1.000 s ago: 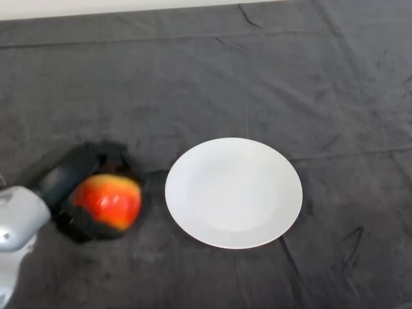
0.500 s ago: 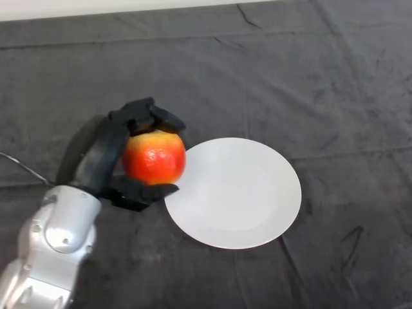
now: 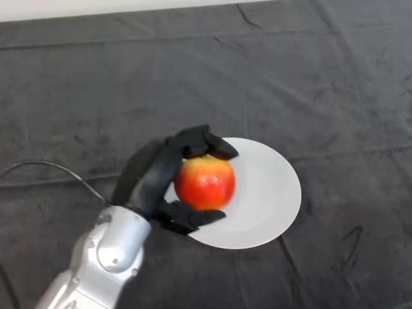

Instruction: Move the apple to the plate

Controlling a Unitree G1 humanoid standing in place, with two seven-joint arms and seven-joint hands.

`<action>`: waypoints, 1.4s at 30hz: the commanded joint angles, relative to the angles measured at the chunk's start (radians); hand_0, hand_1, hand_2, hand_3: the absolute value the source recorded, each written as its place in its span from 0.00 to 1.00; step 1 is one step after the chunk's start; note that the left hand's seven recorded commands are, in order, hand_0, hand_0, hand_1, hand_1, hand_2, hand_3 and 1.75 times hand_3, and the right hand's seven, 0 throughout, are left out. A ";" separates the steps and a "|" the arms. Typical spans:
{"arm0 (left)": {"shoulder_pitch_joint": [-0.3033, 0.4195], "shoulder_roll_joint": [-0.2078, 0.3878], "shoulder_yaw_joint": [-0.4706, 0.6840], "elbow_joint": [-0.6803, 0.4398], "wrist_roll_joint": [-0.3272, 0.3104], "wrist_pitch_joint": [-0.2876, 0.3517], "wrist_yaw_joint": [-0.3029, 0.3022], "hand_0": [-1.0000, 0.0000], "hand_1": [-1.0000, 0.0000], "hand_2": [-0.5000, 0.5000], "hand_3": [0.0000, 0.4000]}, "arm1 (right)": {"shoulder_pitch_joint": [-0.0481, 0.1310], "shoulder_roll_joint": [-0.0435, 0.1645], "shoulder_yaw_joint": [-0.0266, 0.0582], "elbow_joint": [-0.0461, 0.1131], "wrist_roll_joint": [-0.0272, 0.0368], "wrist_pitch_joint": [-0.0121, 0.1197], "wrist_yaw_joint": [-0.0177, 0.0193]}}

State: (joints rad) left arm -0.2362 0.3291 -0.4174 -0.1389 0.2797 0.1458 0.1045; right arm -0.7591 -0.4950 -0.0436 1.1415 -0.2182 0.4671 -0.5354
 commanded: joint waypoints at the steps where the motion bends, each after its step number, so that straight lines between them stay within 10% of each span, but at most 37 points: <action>1: -0.043 -0.003 -0.031 0.044 -0.013 -0.027 0.020 0.00 0.00 0.50 1.00 | 0.038 -0.006 0.0010 0.003 0.0002 0.012 0.0084; 16: -0.070 0.040 -0.130 0.141 -0.013 -0.087 -0.004 0.00 0.00 0.50 1.00 | 0.038 -0.006 0.0006 0.002 -0.0004 0.013 0.0086; 18: -0.071 0.043 -0.136 0.145 -0.007 -0.088 -0.007 0.17 0.00 0.59 1.00 | 0.038 -0.006 0.0006 0.002 -0.0005 0.013 0.0086; 19: -0.072 0.045 -0.139 0.146 -0.004 -0.086 -0.010 0.54 0.36 0.59 0.64 | 0.038 -0.006 0.0005 0.003 -0.0005 0.013 0.0086; 20: -0.072 0.046 -0.141 0.147 -0.002 -0.085 -0.013 0.65 0.44 0.61 0.56 | 0.038 -0.006 0.0005 0.003 -0.0006 0.013 0.0086; 21: -0.074 0.047 -0.143 0.147 0.000 -0.083 -0.016 1.00 0.89 0.55 0.11 | 0.038 -0.006 0.0005 0.003 -0.0006 0.013 0.0086; 22: -0.075 0.049 -0.144 0.147 0.002 -0.079 -0.020 1.00 1.00 0.50 0.00 | 0.038 -0.006 0.0005 0.003 -0.0007 0.013 0.0085; 42: -0.123 0.115 0.053 0.116 -0.070 -0.102 -0.061 1.00 1.00 0.50 0.00 | 0.038 -0.006 0.0000 0.003 -0.0012 0.013 0.0084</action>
State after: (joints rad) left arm -0.3022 0.4048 -0.3709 -0.0260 0.2131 0.0647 0.0408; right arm -0.7591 -0.4950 -0.0439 1.1384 -0.2183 0.4676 -0.5350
